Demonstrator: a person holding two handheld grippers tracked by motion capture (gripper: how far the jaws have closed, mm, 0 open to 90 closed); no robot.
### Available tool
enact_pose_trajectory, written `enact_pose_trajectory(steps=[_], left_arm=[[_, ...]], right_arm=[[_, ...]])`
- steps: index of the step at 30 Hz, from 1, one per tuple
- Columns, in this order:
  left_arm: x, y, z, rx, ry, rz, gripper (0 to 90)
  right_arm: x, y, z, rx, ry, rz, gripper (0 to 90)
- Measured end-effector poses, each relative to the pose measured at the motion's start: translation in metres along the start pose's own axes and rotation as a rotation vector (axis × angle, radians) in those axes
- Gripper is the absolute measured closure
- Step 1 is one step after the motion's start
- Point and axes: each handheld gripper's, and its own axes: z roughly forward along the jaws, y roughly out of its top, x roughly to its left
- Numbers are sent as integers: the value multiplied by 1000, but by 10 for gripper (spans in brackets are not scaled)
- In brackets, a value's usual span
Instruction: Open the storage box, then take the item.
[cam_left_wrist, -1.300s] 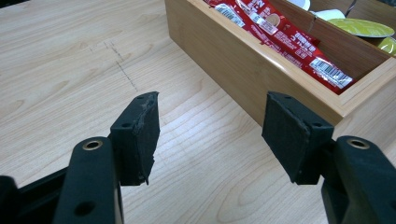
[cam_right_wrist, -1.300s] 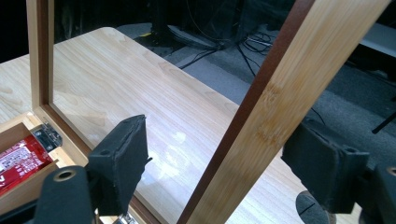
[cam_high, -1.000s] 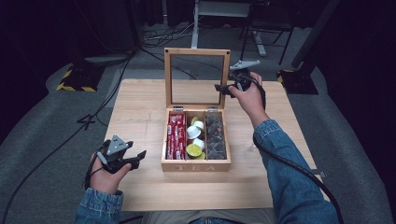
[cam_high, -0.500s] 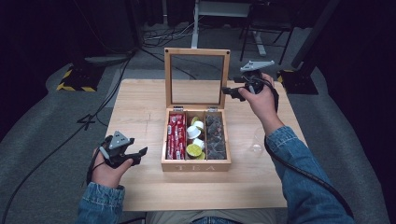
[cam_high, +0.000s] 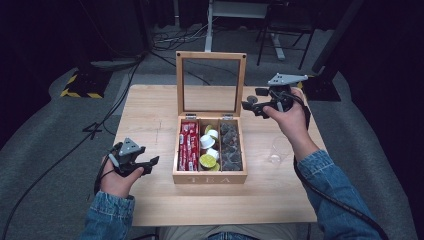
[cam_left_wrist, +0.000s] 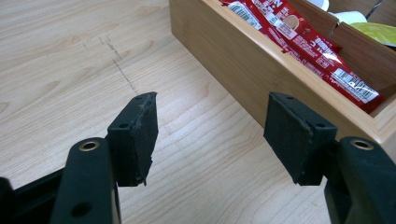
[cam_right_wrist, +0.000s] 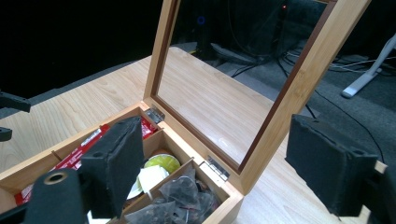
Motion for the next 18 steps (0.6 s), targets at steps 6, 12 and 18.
enact_pose_trajectory(steps=[6,12,18], left_arm=[[-1,0,3,10,-8,10,356],[-2,-3,7,48,-20,13,344],[-2,-11,12,101,-24,16,337]], right_arm=[[15,-12,-5,8,41,-17,286],[28,-29,-1,62,61,-56,386],[35,-48,9,98,83,-38,433]])
